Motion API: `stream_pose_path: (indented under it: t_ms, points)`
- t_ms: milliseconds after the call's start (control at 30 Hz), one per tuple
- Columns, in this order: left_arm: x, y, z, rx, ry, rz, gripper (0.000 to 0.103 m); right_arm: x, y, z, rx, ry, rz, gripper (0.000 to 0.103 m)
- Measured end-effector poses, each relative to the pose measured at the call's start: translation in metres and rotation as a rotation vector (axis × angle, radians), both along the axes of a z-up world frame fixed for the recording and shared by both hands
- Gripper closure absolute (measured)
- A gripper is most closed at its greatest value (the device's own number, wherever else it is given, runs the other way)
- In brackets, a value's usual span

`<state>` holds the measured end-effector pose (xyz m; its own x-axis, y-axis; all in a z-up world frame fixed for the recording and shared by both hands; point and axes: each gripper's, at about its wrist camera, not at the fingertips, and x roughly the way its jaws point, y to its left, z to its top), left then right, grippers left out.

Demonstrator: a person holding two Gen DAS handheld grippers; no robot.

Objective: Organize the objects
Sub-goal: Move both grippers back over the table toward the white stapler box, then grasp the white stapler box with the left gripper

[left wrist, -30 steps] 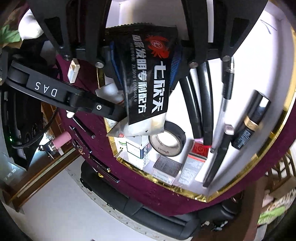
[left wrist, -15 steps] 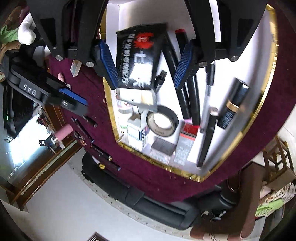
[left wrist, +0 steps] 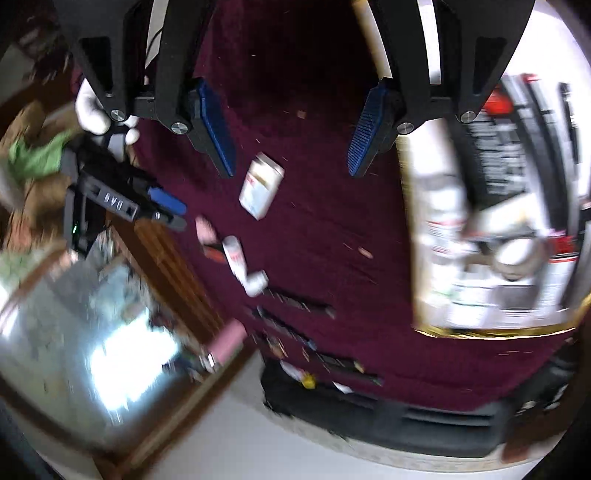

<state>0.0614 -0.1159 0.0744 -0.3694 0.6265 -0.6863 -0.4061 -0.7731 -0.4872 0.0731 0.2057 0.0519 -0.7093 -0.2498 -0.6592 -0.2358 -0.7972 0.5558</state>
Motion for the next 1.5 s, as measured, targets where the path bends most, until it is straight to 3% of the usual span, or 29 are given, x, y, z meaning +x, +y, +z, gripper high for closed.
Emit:
stream_pose_path:
  t_ms: [133, 267, 533, 700, 767, 800, 833, 900, 1167, 1367, 1500]
  points:
    - [0.001, 0.055, -0.009, -0.095, -0.005, -0.075, 0.047, 0.009, 0.013, -0.010, -0.021, -0.013, -0.012, 0.056]
    - [-0.004, 0.095, -0.015, -0.235, 0.069, -0.095, 0.047, 0.017, 0.020, -0.010, -0.010, -0.002, -0.002, 0.056]
    - [-0.026, 0.159, -0.057, -0.437, 0.137, -0.156, 0.047, 0.023, 0.037, -0.016, -0.011, 0.012, 0.014, 0.056]
    - [-0.022, 0.173, -0.064, -0.482, 0.196, -0.172, 0.046, 0.020, 0.042, -0.015, 0.012, 0.016, 0.022, 0.056]
    - [-0.023, 0.172, -0.063, -0.473, 0.183, -0.165, 0.050, 0.013, 0.043, -0.012, 0.023, 0.014, 0.034, 0.056]
    - [-0.024, 0.170, -0.061, -0.462, 0.180, -0.164, 0.058, 0.009, 0.043, -0.011, 0.031, 0.014, 0.038, 0.056]
    - [-0.025, 0.167, -0.058, -0.437, 0.171, -0.158, 0.078, 0.004, 0.042, -0.007, 0.042, 0.016, 0.047, 0.056]
    - [-0.030, 0.156, -0.056, -0.347, 0.113, -0.139, 0.078, -0.007, 0.041, 0.001, 0.056, 0.021, 0.064, 0.056]
    - [-0.007, 0.122, -0.026, -0.168, 0.099, -0.121, 0.078, -0.078, 0.022, 0.022, 0.084, 0.005, 0.147, 0.056]
    - [0.001, 0.095, -0.006, -0.112, 0.117, -0.118, 0.078, -0.156, -0.016, 0.012, 0.071, -0.070, 0.246, 0.056]
    - [-0.001, 0.069, 0.000, -0.095, 0.110, -0.091, 0.078, -0.218, -0.066, 0.000, 0.338, -0.143, 0.392, 0.056]
